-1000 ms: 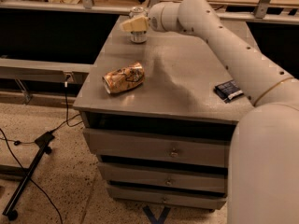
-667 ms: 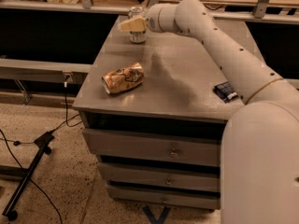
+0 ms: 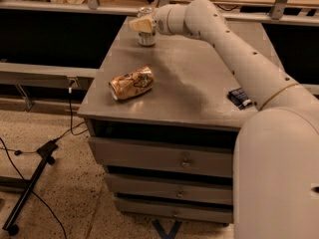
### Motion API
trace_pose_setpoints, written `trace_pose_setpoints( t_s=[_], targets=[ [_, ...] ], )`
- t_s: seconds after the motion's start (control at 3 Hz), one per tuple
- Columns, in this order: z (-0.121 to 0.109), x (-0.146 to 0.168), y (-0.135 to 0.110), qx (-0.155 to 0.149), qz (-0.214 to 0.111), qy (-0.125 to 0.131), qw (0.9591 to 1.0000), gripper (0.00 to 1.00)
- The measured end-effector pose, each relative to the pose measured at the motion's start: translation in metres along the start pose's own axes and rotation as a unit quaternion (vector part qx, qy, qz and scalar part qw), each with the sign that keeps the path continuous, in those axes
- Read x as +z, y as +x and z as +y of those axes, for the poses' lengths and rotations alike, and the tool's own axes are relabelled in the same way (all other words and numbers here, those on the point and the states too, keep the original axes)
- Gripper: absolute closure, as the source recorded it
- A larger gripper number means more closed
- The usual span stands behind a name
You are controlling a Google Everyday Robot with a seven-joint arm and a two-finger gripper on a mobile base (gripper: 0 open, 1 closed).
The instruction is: Move 7up can near orange can
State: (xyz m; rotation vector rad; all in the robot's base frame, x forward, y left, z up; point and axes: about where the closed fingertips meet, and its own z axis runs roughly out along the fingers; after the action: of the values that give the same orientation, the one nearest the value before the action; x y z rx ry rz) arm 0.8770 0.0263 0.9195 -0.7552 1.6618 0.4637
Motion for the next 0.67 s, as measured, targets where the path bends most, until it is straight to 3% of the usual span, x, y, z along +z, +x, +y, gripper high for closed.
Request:
trace_pose_setpoints(
  t_s=[0.33, 0.67],
  targets=[
    [0.003, 0.003, 0.001, 0.0, 0.001, -0.003, 1.0, 0.66],
    [0.008, -0.005, -0.009, -0.004, -0.007, -0.023, 0.9997, 0.88]
  ],
)
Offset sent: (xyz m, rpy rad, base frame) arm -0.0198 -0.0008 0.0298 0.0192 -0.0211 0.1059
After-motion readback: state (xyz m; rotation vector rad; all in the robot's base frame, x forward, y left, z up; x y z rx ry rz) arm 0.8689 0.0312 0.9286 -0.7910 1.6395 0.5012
